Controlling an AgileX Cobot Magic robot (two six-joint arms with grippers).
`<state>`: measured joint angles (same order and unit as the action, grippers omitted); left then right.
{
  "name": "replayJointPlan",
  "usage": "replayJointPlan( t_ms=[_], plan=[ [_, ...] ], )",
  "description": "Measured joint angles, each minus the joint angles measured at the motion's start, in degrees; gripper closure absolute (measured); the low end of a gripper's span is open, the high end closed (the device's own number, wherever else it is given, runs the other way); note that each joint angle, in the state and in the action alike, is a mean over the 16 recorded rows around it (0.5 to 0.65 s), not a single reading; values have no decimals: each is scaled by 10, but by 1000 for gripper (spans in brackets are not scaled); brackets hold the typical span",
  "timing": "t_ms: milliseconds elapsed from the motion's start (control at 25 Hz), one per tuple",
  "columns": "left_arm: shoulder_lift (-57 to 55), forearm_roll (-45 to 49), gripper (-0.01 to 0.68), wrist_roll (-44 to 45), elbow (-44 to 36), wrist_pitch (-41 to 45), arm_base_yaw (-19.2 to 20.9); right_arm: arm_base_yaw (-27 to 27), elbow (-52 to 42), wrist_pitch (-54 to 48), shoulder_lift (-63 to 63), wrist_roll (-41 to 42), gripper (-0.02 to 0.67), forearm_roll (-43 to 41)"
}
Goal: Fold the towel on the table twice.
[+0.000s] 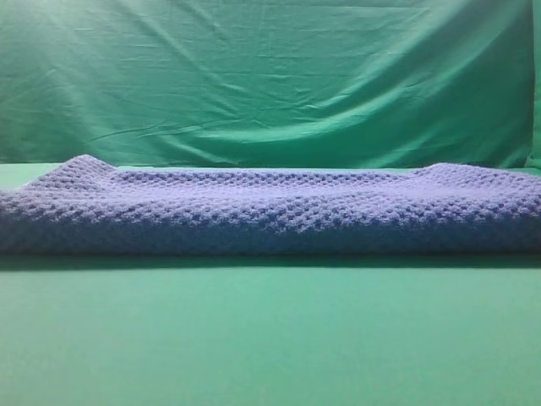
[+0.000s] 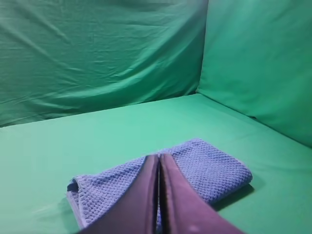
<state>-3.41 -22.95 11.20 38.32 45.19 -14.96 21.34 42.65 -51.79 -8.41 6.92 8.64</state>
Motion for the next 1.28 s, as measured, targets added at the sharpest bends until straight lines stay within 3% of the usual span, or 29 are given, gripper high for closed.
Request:
replayJointPlan(
  t_ms=[520,1000,1280],
  plan=[
    [45,59,673,-32,-106,-88,0,-1,-97,68,94,3,649,24],
    [45,194,673,-34,-229,-178,0,-1,-271,319,95,12,649,22],
    [45,176,673,-35,-284,-185,0,-1,-372,430,95,15,649,22]
  ],
)
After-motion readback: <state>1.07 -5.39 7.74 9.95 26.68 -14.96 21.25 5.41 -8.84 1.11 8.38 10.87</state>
